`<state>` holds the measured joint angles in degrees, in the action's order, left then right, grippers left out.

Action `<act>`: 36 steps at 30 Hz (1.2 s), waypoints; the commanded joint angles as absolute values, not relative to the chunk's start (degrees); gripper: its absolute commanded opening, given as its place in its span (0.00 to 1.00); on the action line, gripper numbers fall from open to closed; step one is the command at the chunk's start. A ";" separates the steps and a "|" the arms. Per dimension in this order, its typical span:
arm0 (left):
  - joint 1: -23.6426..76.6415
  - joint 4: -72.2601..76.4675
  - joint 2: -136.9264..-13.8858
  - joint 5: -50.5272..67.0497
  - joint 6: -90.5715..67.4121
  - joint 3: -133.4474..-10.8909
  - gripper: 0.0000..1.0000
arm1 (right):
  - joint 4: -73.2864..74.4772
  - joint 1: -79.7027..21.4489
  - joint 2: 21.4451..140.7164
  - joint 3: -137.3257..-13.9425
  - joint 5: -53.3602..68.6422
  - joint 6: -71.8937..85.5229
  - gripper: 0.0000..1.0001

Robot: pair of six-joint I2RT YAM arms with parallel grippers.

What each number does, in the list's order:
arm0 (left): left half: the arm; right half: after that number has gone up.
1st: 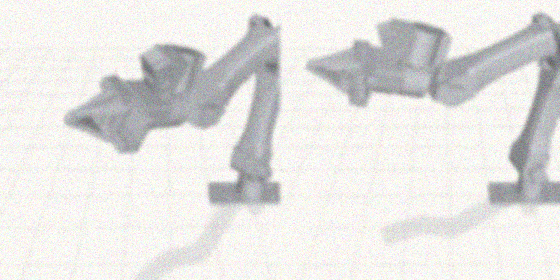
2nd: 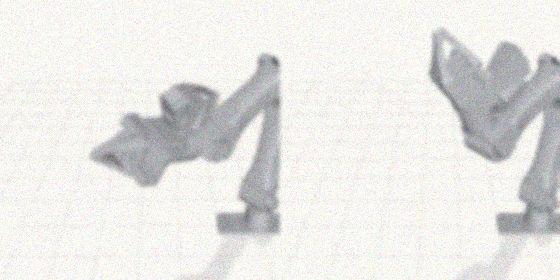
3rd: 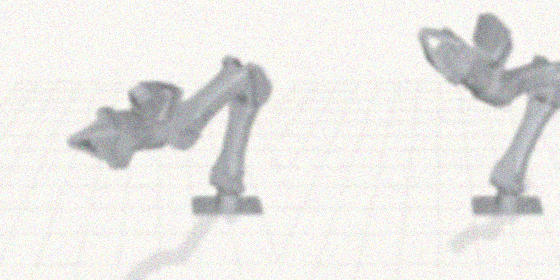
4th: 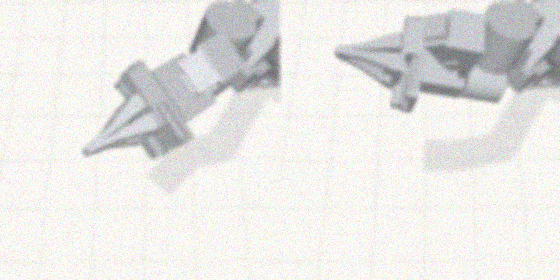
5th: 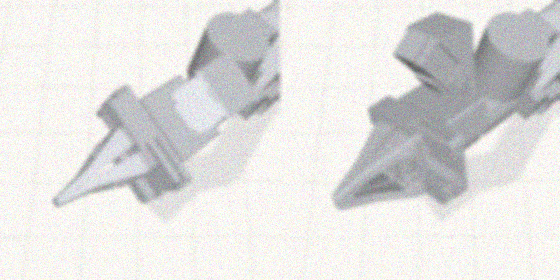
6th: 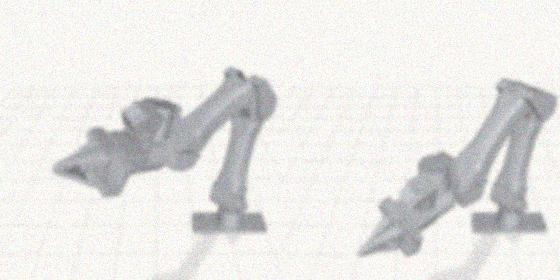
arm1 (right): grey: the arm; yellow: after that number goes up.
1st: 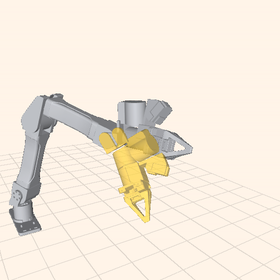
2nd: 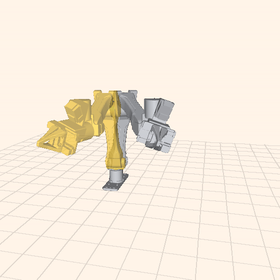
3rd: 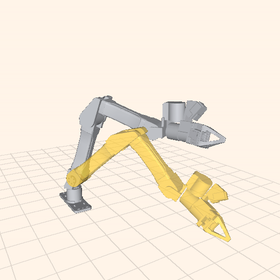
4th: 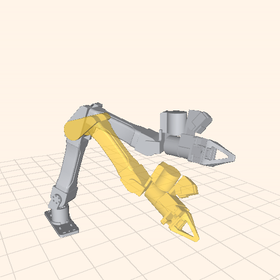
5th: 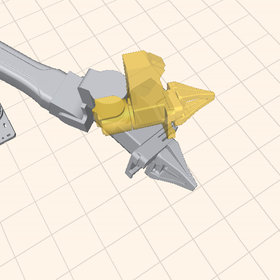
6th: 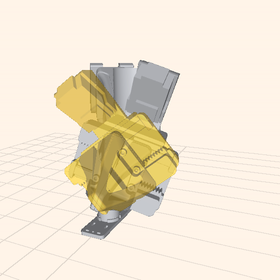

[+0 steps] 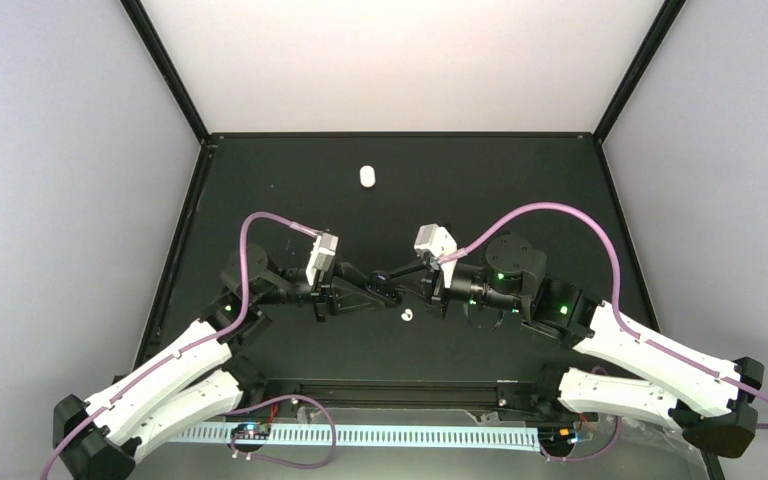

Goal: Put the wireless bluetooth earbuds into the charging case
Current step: Open the charging case.

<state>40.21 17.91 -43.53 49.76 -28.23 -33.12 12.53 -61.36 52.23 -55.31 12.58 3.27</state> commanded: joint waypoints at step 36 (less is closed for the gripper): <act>40.38 24.45 -44.54 51.07 -31.42 -32.22 0.37 | 11.02 -61.26 50.54 -56.13 12.95 2.93 0.08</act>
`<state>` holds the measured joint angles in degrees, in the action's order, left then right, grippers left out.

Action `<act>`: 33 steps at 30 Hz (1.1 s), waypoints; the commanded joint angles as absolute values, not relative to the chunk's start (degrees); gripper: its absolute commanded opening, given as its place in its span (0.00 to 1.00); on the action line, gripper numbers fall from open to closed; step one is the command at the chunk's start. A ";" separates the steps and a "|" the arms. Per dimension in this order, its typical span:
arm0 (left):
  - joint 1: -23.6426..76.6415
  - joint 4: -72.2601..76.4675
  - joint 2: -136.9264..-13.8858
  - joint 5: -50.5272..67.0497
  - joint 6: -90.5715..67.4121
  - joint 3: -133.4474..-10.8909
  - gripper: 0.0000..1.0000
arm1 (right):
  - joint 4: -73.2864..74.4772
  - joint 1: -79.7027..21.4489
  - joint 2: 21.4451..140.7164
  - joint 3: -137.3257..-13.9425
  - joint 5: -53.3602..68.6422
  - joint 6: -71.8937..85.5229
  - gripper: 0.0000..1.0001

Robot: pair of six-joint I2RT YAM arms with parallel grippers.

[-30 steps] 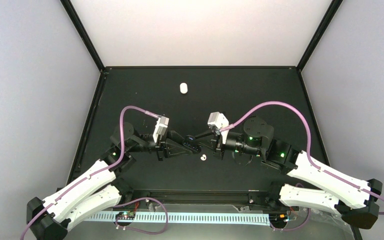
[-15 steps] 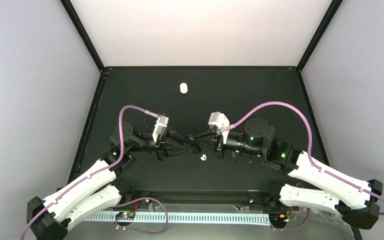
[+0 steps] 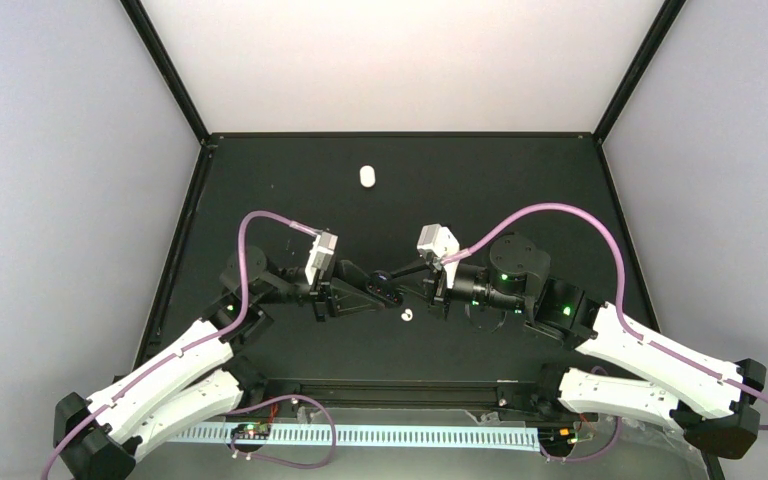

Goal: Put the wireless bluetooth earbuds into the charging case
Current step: Open the charging case.

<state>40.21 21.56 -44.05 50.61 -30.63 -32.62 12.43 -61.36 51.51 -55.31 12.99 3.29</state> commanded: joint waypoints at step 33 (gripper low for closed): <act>40.43 31.46 -45.53 52.03 -36.10 -31.11 0.24 | 9.54 -61.30 51.33 -56.43 14.78 3.19 0.08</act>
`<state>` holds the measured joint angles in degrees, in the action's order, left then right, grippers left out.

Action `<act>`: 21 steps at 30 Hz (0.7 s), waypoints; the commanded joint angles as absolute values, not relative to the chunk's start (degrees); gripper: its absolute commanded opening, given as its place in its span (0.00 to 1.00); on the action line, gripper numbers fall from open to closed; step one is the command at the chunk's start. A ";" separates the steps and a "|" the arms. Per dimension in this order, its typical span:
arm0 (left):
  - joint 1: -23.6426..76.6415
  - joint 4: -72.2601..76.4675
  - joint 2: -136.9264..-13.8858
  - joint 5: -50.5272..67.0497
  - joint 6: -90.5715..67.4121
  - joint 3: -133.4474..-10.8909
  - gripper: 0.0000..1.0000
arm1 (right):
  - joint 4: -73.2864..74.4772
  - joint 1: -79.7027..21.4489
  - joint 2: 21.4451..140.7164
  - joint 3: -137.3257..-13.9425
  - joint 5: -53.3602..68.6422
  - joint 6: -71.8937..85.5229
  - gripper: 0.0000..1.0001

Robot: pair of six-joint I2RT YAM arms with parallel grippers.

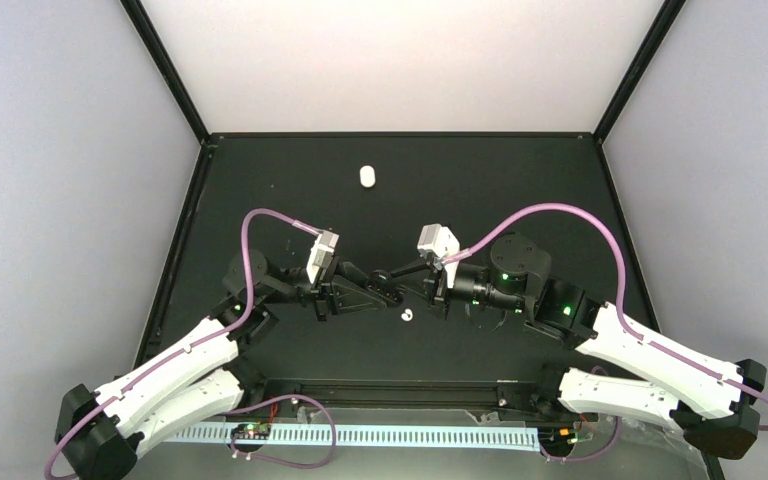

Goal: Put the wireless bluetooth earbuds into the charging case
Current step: Open the charging case.

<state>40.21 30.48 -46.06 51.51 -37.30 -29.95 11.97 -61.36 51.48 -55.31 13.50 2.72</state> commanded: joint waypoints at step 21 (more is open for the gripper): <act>40.41 30.40 -44.25 51.76 -34.10 -30.67 0.01 | 9.75 -61.34 50.80 -56.68 13.42 4.19 0.27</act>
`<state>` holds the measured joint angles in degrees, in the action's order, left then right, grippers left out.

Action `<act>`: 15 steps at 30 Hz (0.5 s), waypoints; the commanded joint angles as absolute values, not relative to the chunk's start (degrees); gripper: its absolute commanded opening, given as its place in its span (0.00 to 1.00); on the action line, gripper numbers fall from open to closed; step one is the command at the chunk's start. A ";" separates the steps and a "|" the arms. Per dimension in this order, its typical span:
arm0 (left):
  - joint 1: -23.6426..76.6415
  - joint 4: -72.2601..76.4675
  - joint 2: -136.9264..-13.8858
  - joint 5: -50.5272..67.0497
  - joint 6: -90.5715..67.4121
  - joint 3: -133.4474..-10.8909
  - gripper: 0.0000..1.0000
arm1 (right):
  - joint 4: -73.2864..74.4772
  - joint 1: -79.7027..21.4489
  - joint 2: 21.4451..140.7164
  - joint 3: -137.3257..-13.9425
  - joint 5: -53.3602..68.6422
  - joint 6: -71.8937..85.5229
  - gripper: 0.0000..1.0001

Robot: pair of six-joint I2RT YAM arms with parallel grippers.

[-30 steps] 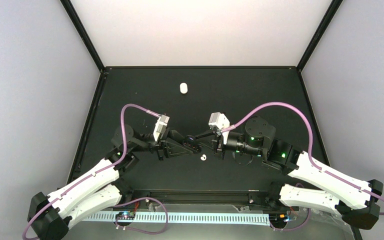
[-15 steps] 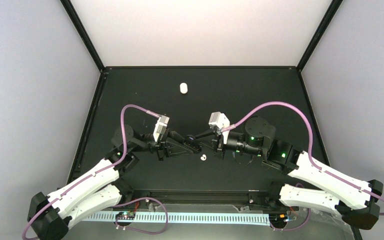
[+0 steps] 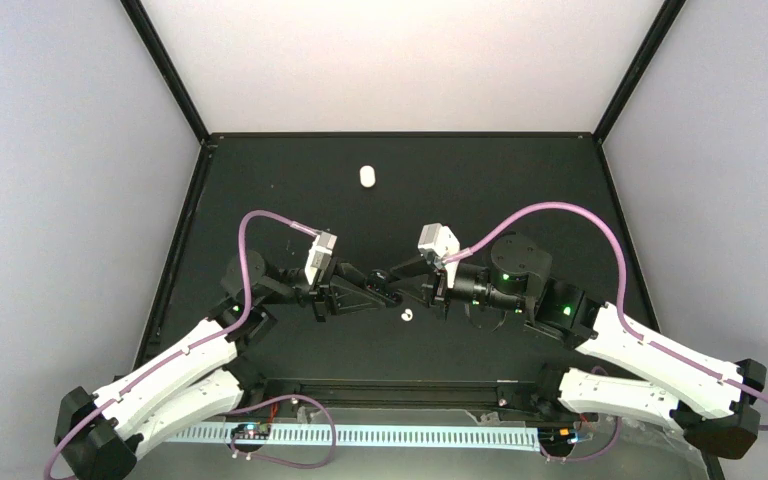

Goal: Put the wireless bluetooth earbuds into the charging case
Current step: Open the charging case, then adjust the earbud at the center of the board.

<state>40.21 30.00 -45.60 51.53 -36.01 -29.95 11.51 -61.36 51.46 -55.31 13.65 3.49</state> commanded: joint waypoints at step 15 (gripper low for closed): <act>40.39 17.85 -34.61 43.83 -26.49 -30.18 0.02 | 9.66 -61.30 44.53 -56.83 2.79 7.28 0.75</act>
<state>40.21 24.16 -39.09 48.14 -31.46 -29.87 11.18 -61.36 49.08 -55.31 9.04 5.87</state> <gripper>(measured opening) 0.229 0.695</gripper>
